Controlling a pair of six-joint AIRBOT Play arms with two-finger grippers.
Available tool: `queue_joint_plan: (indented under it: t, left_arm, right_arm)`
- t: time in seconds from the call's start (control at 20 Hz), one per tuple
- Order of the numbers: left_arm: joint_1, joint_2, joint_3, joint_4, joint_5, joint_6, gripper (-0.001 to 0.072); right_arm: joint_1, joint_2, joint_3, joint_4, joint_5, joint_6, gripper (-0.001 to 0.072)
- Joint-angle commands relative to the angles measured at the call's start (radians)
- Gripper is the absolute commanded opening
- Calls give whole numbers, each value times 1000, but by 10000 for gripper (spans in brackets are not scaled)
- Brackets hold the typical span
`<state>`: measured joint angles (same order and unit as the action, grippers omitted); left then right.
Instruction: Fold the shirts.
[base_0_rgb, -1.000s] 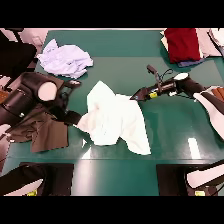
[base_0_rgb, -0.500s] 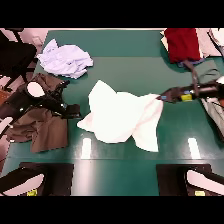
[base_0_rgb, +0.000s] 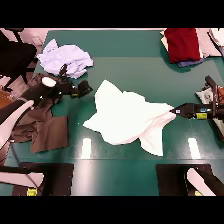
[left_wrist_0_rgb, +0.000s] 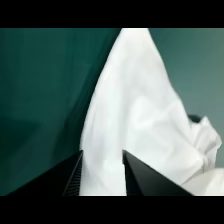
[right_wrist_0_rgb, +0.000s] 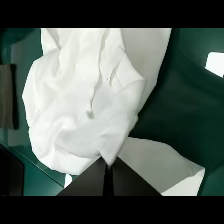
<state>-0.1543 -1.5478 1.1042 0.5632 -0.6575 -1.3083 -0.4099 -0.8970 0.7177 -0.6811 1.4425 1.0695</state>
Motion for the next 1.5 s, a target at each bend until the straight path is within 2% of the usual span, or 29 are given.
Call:
queue_joint_plan:
  t: [0.0, 0.1, 0.15, 0.2, 0.4, 0.6, 0.7, 0.8, 0.85, 0.9, 1.0, 1.2, 1.35, 1.45]
  left_arm:
    - [1, -197, 204, -39, -41, 52, 322]
    - [1, -254, 270, -5, -67, 55, 341]
    - [-3, -274, 295, 16, -71, 61, 598]
    - [-6, -290, 317, 29, -76, 65, 660]
    - [-8, -322, 376, 71, -97, 72, 654]
    - [-62, -383, 453, 133, -229, 86, 653]
    - [-113, -399, 495, 226, -273, 86, 551]
    - [-152, -404, 525, 313, -287, 85, 549]
    - [-162, -404, 528, 328, -284, 78, 466]
    - [-162, -404, 530, 326, -281, 77, 347]
    - [-158, -404, 541, 327, -286, 78, 18]
    - [-111, -394, 719, 323, -401, 11, 21]
    - [-40, -346, 942, 324, -559, -89, 21]
    - [-8, -244, 1010, 323, -588, -132, 21]
  right_arm:
    - [-7, 46, -29, 1, -2, 15, 14]
    - [-7, 55, -29, 1, -2, 19, 14]
    - [-7, 55, -29, 7, -1, 20, 15]
    - [-7, 55, -29, 7, -2, 19, 14]
    - [-7, 55, -29, 8, -2, 19, 14]
    - [-7, 55, -29, 9, -5, 19, 15]
    - [-7, 55, -29, 21, -2, 20, 15]
    - [-7, 55, -29, 43, 2, 20, 15]
    - [-7, 56, -29, 51, 2, 20, 15]
    - [-7, 57, -29, 63, 2, 20, 15]
    - [-7, 77, -29, 61, 2, 20, 15]
    - [-7, 125, -26, 62, -39, 20, 15]
    - [-8, 157, 52, 97, -133, 11, 15]
    - [-7, 183, 157, 114, -227, 5, 15]
